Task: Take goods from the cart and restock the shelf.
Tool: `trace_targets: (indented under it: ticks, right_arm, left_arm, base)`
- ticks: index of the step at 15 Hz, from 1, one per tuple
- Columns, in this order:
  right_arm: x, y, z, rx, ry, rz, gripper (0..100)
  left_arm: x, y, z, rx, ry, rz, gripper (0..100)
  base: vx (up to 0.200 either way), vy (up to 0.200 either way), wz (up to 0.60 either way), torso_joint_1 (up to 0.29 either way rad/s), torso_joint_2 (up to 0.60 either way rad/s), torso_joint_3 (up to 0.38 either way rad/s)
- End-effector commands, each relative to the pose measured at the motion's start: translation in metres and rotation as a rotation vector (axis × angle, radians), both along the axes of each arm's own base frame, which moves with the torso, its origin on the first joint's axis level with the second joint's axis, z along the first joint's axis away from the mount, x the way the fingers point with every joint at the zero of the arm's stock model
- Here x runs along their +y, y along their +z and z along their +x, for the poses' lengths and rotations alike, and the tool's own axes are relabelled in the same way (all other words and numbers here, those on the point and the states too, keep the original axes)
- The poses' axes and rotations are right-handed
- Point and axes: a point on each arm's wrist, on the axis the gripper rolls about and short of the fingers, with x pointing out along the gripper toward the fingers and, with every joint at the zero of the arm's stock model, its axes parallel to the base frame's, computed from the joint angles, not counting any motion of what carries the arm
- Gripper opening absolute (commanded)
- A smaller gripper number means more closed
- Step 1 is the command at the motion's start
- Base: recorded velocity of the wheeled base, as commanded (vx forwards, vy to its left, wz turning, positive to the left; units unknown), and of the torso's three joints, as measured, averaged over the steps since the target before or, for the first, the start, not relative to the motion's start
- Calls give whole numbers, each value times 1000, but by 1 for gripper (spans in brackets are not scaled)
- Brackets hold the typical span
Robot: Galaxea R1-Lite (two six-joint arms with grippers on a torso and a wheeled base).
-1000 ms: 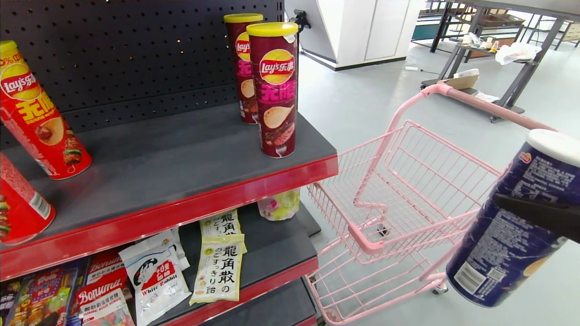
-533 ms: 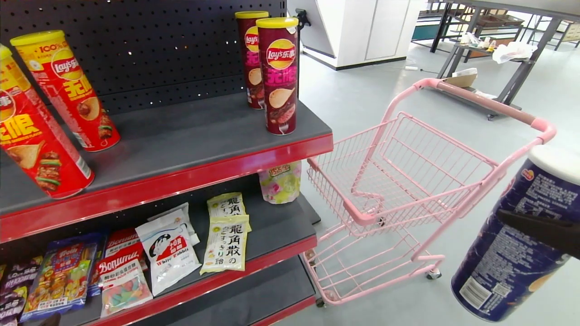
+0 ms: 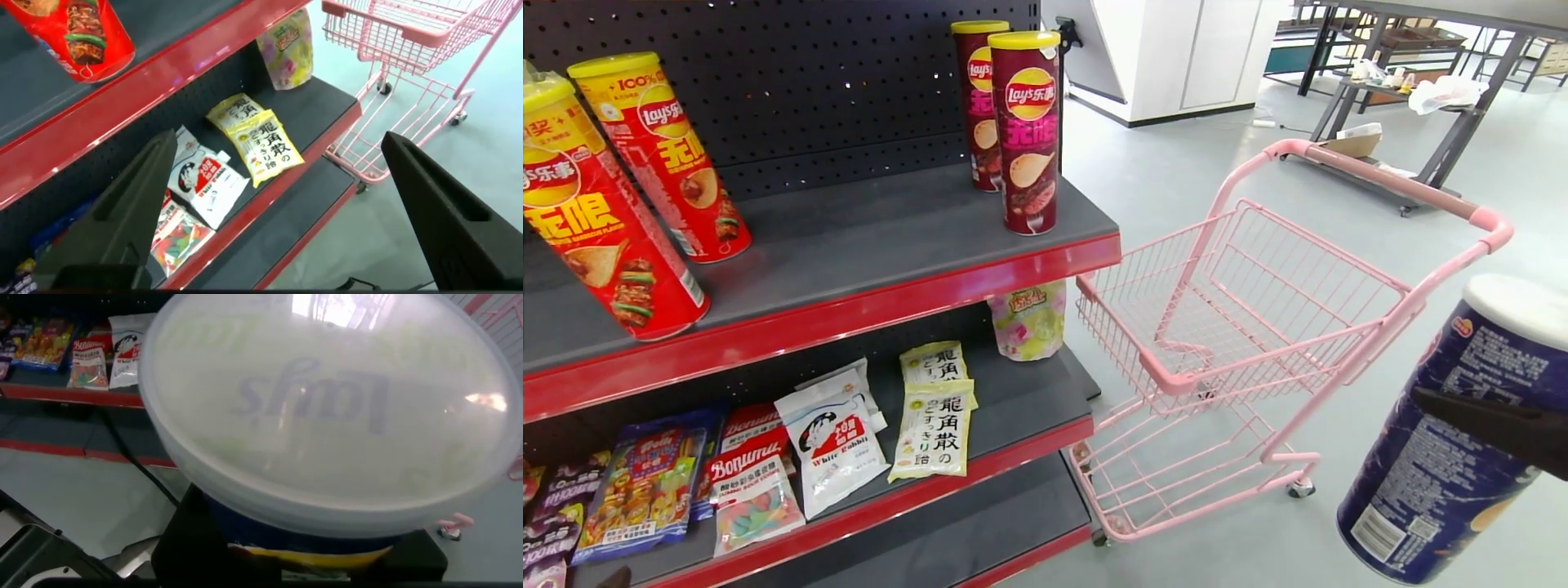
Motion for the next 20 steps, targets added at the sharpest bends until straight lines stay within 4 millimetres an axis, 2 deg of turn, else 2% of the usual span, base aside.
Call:
trace_targets:
  ticks: [1,7,14,20]
  right_arm:
    - [1,0,1,1,0,-1,0]
    - [2,2,4,2,2,-2,0]
    - [9,13,22,6,-6,-4,0]
    - [8,12,22,9,-14,-6,0]
  left_arm:
    - [0,0,0,-1,-1,0,100]
    - [0,0,0,-3,-3,1,100]
    - [0,1,0,-7,-1,0,100]
    - [0,2,-1,-12,-1,-1,100]
  base:
    - [0,0,0,41,-85,-90]
    - [0,0,0,175,-488,-307]
    - [0,0,0,159,-406,-243]
    - [0,0,600,10,-12,-8]
